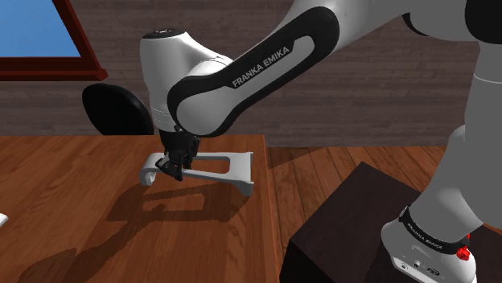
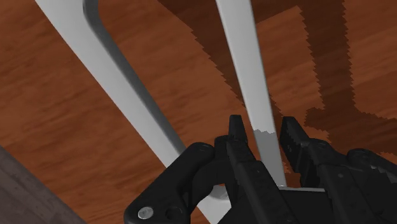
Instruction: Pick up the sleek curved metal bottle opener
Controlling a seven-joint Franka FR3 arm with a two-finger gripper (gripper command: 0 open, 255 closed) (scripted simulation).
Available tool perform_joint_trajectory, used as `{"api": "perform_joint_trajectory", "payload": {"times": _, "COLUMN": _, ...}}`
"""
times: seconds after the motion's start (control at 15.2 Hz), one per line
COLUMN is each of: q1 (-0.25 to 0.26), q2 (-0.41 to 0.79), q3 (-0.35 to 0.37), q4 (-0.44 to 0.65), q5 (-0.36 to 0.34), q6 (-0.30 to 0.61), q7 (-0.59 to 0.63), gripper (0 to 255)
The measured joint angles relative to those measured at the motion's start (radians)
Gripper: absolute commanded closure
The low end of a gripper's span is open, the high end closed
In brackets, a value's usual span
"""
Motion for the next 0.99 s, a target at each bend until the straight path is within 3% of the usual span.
{"api": "perform_joint_trajectory", "payload": {"times": 0.4, "q1": -0.002, "q2": -0.008, "q3": 0.002, "q4": 0.004, "q5": 0.004, "q6": -0.013, "q7": -0.002, "gripper": 255}}
{"api": "perform_joint_trajectory", "payload": {"times": 0.99, "q1": -0.006, "q2": -0.049, "q3": 0.011, "q4": 0.068, "q5": 0.026, "q6": -0.115, "q7": -0.014, "gripper": 255}}
